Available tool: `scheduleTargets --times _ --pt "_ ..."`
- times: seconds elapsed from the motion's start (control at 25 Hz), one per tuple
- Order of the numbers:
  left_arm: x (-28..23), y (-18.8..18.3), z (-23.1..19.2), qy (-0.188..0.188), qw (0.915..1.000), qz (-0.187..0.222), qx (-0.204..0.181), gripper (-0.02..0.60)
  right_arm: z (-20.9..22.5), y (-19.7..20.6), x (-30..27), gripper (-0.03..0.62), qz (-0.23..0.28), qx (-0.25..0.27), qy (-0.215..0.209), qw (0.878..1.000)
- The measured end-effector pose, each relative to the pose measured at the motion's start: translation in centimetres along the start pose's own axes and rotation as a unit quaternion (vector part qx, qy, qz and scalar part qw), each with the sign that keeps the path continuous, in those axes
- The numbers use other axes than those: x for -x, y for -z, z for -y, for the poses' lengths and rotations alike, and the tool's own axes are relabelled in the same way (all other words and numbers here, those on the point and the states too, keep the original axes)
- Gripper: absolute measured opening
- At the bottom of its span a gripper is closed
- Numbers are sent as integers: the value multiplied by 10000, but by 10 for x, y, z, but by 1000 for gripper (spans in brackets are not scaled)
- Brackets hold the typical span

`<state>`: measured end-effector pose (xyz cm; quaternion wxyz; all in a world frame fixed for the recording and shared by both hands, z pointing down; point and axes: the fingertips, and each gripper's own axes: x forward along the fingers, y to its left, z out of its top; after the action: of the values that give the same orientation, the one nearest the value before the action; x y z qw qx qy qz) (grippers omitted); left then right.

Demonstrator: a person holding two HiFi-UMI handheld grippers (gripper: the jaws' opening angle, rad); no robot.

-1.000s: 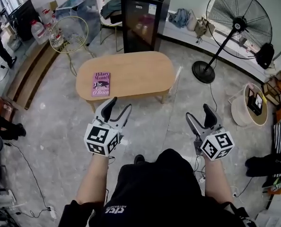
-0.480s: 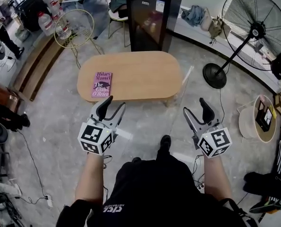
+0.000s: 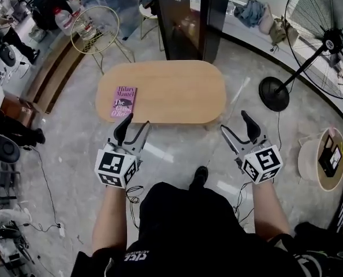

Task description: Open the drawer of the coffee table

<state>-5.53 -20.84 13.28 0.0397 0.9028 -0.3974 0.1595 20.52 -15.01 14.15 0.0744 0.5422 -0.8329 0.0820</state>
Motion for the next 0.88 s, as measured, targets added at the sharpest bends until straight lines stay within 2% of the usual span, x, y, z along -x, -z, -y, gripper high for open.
scheduleTargets --times 0.08,0.2,0.32,0.44,0.6,0.72,0.88 --pt "-6 5 -1 -64 9999 -110 -53 213 7 -4 -8 352 34 -30 9 10000" --pt "-13 14 -14 -98 9998 -117 137 213 5 -13 -24 364 85 10 -3 10000" --pt "-19 20 -29 -63 9996 -64 282 213 0 -18 -36 374 -4 111 80 9999" --pt "-26 23 -44 -17 9992 18 387 239 -4 -24 -47 396 -108 111 142 9998" --pt "-36 35 -57 23 9990 181 410 230 -14 -27 -59 410 -203 267 140 9993" --pt "-49 56 -60 186 9992 90 346 244 -18 -19 -72 422 -309 406 177 9985" --pt "-57 77 -62 276 9977 5 624 249 -20 0 -87 423 -562 394 104 9976"
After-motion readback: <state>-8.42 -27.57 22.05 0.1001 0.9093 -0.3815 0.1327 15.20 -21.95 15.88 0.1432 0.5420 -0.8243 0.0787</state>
